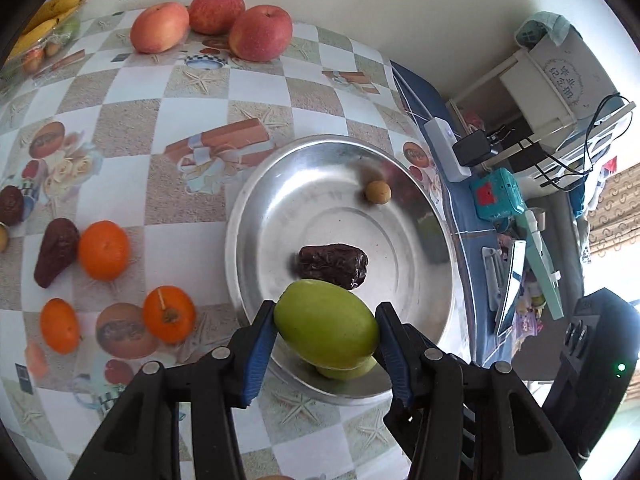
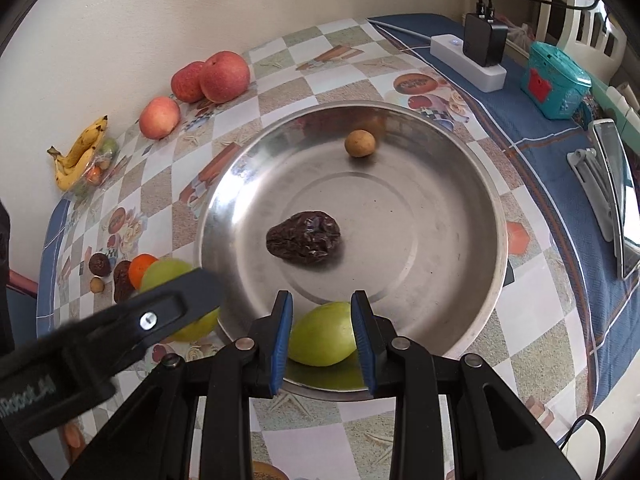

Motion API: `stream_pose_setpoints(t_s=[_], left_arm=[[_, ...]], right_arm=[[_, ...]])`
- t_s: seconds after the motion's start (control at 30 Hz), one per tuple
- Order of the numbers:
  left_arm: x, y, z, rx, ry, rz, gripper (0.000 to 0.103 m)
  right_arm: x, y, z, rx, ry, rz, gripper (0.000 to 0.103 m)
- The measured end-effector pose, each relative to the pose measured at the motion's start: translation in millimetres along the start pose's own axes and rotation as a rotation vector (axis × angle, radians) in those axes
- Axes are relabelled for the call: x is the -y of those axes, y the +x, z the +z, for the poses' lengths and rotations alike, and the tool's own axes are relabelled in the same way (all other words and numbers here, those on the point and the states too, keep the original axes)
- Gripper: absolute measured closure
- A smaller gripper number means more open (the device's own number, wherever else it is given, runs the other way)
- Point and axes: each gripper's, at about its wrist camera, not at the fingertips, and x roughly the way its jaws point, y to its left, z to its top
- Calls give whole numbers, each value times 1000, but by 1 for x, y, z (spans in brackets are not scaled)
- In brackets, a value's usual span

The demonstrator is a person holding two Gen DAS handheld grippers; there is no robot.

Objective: Organize fruits
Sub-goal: 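Lower the green pear into the steel bowl and open the left tool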

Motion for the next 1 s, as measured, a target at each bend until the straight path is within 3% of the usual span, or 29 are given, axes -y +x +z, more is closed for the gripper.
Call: stream_pose_setpoints(t_s=[0.13,0.2,0.4,0.43,0.5,0.57,0.67,0.77,0.9,1.0], left_arm=[[-7,5,-1,6,-18,-12,48],[-11,4,-1,8,-36,-37,38],[-16,-10,-7,27,-48,-80,36],[-17,-14,-8,35,-45,-65,34],[-21,-22,-11,53,-41,-13,18],[-26,-30,-13,70,-38,63,12],[-38,-41,-20,115,-37,196,0],[-55,-50,-25,150,-61,321,0],[-83,-72,-30,229,-144,404,0],[-101,-86,-31,278,-197,446,0]], right_arm=[[3,3,2,-4,2,-10,71],[3,3,3,-4,2,-12,71],[2,3,3,-2,-11,-29,71],[2,4,3,-2,-13,-33,71],[1,4,3,-1,-18,-45,71],[1,5,4,1,-21,-53,69],[0,6,4,3,-25,-70,43],[-2,6,3,9,-34,-79,35],[-6,6,1,29,-53,-68,12],[-11,6,0,51,-69,-52,12]])
